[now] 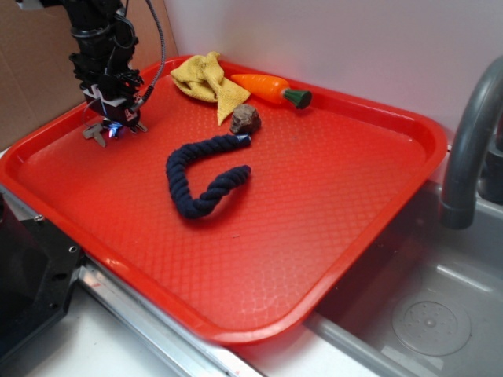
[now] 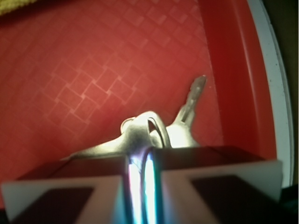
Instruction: Grab the silver keys.
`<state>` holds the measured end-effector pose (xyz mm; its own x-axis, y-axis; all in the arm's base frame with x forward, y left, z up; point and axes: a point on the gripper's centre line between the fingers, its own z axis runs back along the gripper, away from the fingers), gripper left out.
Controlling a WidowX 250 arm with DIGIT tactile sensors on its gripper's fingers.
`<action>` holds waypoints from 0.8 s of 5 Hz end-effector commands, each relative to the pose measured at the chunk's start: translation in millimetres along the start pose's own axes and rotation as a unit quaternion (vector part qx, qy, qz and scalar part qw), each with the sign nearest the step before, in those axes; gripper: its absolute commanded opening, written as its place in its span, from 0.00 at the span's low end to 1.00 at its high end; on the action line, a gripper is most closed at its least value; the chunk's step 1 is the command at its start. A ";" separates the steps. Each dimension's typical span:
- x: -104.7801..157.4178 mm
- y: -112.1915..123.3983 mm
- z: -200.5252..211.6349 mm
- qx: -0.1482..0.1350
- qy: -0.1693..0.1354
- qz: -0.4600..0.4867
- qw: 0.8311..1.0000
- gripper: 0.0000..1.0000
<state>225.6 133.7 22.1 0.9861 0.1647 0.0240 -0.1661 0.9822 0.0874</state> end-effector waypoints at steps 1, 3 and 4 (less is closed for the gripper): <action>-0.5 -1.9 16.7 -0.009 -0.021 -0.004 1.000 0.00; -42.7 -49.4 122.7 -0.056 -0.039 -0.025 0.997 0.00; -61.5 -76.8 179.8 -0.114 -0.040 -0.009 0.993 0.00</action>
<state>174.3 25.7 183.1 0.9880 0.1430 0.0589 -0.1333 0.9804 -0.1453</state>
